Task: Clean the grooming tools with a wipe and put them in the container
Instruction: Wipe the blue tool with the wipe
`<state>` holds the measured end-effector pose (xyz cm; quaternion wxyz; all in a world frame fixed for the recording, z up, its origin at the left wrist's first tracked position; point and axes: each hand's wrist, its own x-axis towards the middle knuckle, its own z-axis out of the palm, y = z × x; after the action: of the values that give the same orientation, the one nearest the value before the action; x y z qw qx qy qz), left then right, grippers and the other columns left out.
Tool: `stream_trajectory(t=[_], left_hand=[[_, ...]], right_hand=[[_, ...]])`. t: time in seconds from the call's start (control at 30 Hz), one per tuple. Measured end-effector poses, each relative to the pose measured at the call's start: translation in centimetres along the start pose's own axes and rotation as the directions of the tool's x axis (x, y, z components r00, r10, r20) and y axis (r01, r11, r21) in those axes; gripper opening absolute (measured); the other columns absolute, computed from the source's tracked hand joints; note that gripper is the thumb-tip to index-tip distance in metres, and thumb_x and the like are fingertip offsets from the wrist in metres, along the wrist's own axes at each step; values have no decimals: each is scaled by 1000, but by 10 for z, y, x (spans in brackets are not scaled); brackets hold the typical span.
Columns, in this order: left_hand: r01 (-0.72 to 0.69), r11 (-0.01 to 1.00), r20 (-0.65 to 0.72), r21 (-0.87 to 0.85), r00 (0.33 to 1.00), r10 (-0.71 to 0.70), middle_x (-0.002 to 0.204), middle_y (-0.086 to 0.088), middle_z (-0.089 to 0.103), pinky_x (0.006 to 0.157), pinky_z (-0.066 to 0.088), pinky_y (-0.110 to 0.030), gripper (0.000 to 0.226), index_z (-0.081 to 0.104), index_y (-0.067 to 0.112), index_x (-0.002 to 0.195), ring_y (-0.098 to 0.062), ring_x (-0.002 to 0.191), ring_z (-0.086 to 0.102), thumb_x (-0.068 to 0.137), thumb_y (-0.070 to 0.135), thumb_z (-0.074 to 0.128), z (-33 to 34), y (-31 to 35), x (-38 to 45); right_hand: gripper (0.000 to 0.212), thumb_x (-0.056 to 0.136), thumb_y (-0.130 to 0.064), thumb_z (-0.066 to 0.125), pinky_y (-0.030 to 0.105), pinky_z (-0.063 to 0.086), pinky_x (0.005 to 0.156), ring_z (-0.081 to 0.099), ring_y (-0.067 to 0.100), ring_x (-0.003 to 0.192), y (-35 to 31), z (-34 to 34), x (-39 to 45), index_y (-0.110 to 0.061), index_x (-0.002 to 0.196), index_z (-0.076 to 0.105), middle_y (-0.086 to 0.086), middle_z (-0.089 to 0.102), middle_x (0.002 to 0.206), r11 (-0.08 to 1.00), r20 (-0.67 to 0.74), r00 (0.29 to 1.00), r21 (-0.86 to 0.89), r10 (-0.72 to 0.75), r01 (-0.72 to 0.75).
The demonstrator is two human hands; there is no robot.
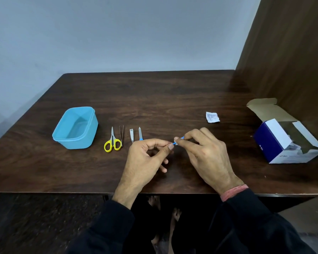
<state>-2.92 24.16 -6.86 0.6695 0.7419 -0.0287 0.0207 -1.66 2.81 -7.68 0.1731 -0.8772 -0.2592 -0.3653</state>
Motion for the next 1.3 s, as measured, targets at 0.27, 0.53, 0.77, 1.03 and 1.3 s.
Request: stream_trajectory(t=[0.27,0.53,0.77,1.03,1.3], left_hand=[[-18,1000,-11,10,1000,18,92,-14,82,48,60,-31,9,91,18,102,-15,62,69,99,12,85,1,-1,2],[-8,999,-53,35,999,10,89,-6,83,48,60,-30,11,91,22,98,-15,61,69,95,11,89,4,-2,3],[-15,1000,-73,-27,997,13,86,-12,84,47,59,-28,12,91,19,93,-20,60,67,90,8,92,2,2,2],[-16,999,-46,-35,999,15,91,-10,85,50,59,-28,11,91,18,100,-18,61,67,93,10,90,0,1,1],[-26,1000,-77,-17,997,25,90,-12,83,49,60,-30,6,90,16,99,-19,63,67,98,12,86,-1,1,1]], right_hand=[[23,103,-10,78,40,57,55,61,20,91,0,0,0,-21,121,84,-3,71,108,999,-18,999,0,43,-43],[17,108,-10,73,38,57,60,60,21,87,-4,-1,0,-16,119,84,-2,72,104,998,-35,997,12,-68,68],[18,107,-8,73,40,58,60,61,22,85,-3,-1,-1,-15,121,83,-2,73,105,995,-39,995,43,-92,94],[19,106,-8,75,39,58,60,63,22,86,-4,-1,-1,-15,123,83,-1,72,105,996,-44,996,40,-76,78],[17,106,-12,76,38,57,56,60,20,89,-4,-1,1,-17,120,84,-2,70,105,1000,-45,999,-4,-8,8]])
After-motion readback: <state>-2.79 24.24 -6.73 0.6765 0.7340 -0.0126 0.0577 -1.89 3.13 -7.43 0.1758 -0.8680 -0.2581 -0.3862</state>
